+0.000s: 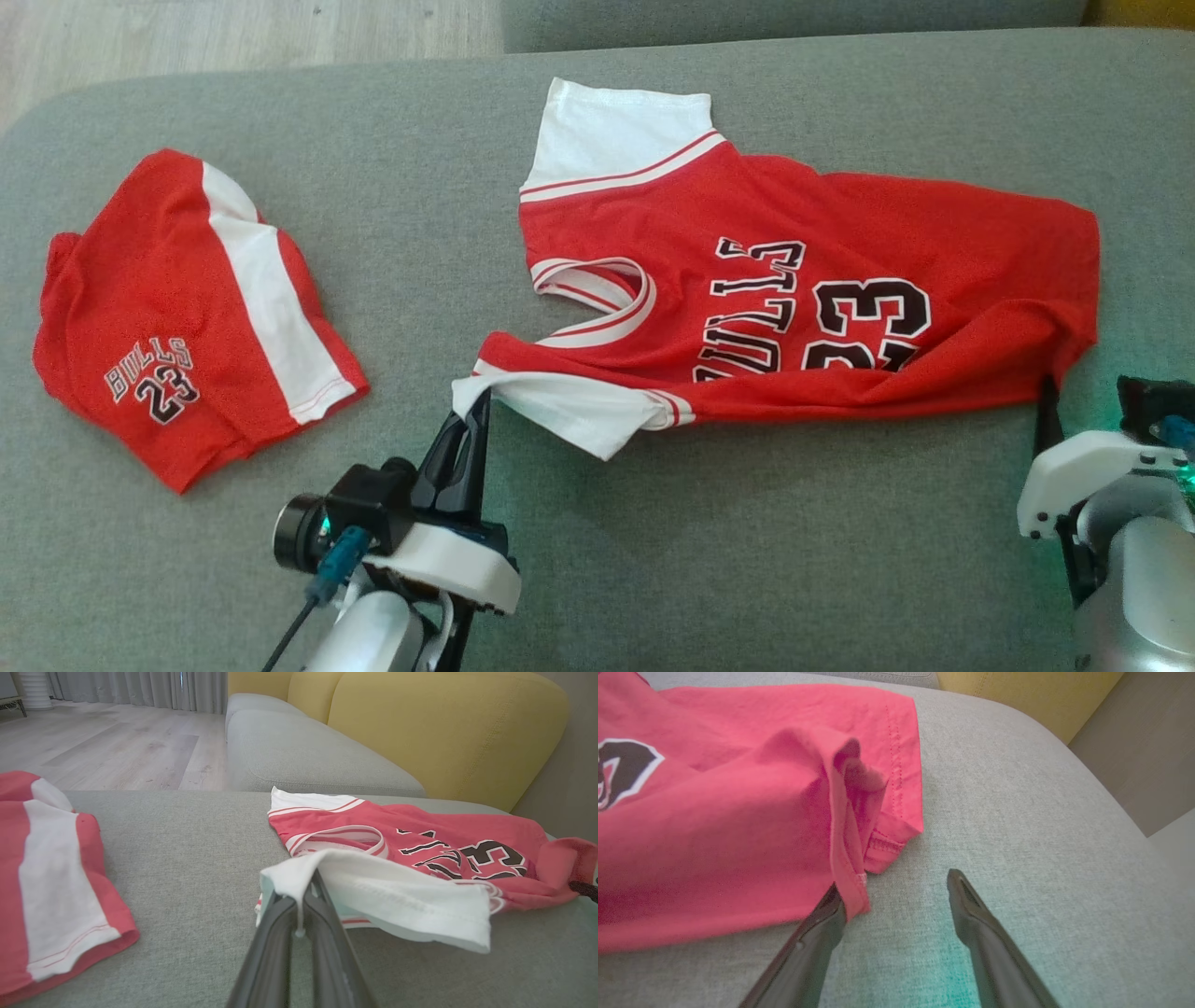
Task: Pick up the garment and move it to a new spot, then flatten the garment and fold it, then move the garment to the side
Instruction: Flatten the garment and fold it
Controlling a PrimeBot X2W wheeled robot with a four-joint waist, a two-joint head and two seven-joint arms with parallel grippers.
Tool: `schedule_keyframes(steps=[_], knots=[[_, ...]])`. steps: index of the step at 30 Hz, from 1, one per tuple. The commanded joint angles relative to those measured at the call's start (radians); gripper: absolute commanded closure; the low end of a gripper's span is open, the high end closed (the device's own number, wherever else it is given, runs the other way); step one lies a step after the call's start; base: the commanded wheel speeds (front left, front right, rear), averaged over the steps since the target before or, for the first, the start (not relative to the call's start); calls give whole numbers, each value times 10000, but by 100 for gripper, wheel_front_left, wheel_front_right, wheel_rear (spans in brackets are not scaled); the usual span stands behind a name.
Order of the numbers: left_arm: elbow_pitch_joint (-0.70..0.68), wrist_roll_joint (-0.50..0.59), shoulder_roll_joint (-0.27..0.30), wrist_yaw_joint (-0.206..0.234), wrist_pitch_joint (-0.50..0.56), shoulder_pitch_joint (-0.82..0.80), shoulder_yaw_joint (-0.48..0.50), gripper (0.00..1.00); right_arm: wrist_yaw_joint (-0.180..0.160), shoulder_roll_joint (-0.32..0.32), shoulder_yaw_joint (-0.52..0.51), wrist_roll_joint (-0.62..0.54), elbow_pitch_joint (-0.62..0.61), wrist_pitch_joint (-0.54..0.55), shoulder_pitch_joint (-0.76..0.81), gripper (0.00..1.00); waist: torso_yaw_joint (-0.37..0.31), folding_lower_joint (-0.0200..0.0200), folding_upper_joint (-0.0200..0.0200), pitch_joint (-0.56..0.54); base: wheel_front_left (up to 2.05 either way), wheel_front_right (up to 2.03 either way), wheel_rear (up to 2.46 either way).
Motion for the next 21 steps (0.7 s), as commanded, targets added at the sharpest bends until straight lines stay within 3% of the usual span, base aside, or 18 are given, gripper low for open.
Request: schedule_keyframes(steps=[1, 3, 4, 5, 15, 21], knots=[[-260, -117, 150, 64, -139, -481, 278, 100, -7, -68, 189, -70, -237, -16, -186, 0, -14, 0, 0, -11, 0, 0, 0], [-242, -129, 157, 71, -154, -488, 272, 100, -7, -68, 212, -51, -212, 12, -162, 3, -30, 0, 0, -26, 0, 0, 0], [-233, -134, 162, 77, -159, -490, 268, 100, -7, -68, 229, -37, -204, 28, -152, 25, -39, 0, 0, -32, 0, 0, 0], [-216, -142, 169, 89, -163, -493, 255, 100, -7, -68, 265, -9, -189, 62, -141, 100, -56, 0, 0, -51, 0, 0, 0], [-226, -203, 274, 202, -258, -498, 323, 100, -7, -68, 853, 364, -367, 55, -28, 100, -181, 0, 0, -288, 0, 0, 0], [-521, -208, 601, 299, -328, -673, 596, 100, -7, -150, 2316, 2094, -1269, 516, 179, 100, -361, 0, 0, -722, 0, 0, 0]])
